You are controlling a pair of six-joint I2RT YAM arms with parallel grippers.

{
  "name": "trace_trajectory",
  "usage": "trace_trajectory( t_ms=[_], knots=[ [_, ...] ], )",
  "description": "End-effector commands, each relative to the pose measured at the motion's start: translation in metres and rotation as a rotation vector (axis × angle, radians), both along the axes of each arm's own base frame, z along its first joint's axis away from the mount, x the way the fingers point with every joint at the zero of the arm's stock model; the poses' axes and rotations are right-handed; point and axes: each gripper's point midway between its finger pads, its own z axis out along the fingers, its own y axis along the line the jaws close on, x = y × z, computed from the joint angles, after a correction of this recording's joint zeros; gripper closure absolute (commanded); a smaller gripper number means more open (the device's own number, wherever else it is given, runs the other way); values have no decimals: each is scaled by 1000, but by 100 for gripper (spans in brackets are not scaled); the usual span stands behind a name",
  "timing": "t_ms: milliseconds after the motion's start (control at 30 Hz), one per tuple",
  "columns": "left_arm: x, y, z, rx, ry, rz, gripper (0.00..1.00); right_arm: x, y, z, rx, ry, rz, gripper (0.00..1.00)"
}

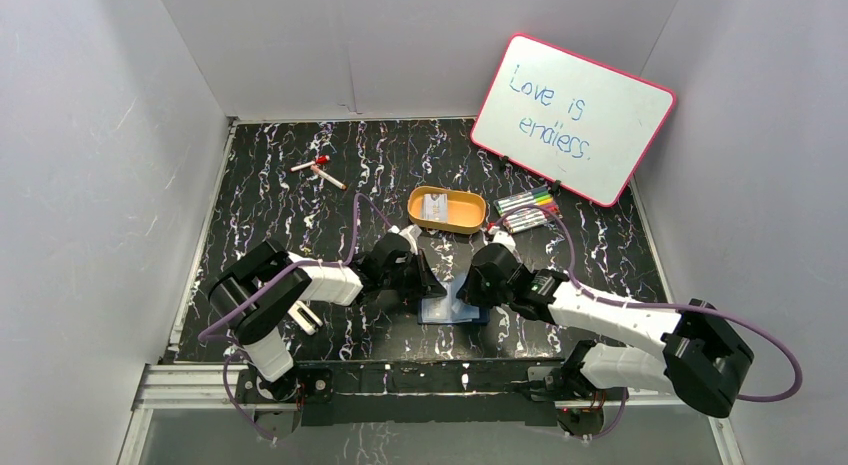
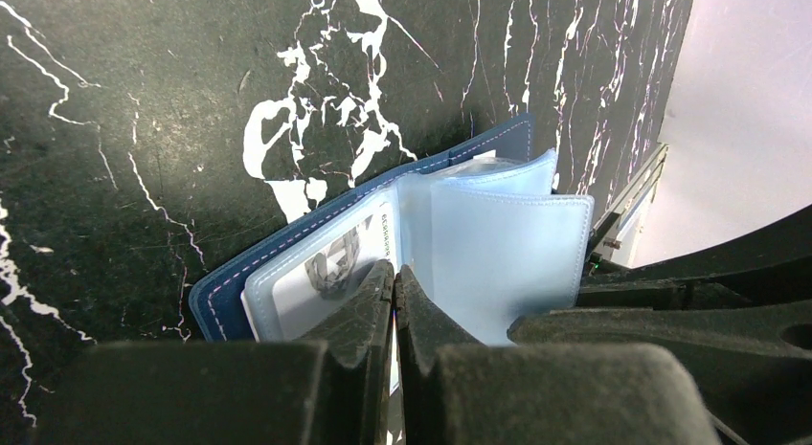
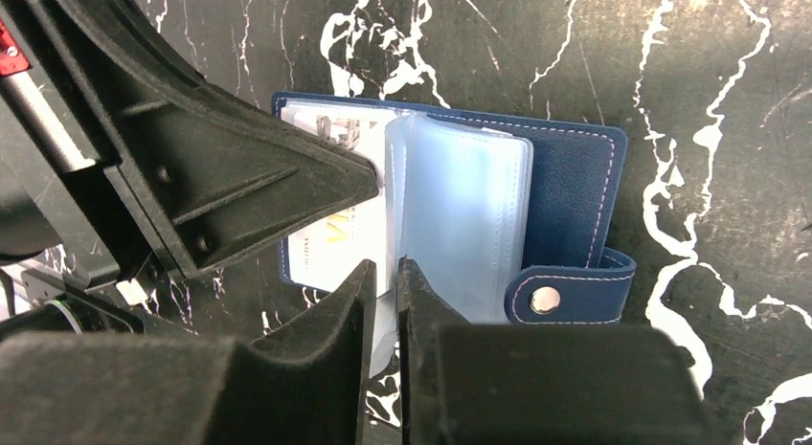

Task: Put the credit cards into the card holder
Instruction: Adjust the card slot at the card holder.

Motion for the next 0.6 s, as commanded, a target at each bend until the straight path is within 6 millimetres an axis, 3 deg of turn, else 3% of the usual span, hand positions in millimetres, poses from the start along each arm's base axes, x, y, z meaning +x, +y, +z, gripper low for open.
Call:
trace_trajectory(
  t_ms=[0,167,567],
  knots=[
    [-4,11,-17,84,21,2,100,1,8,14,53,-32,39,74],
    [-4,14,-19,97,22,7,100,2,12,18,69,-42,56,64],
    [-4,16,-20,110,19,6,100,1,11,30,108,-70,58,55]
  ],
)
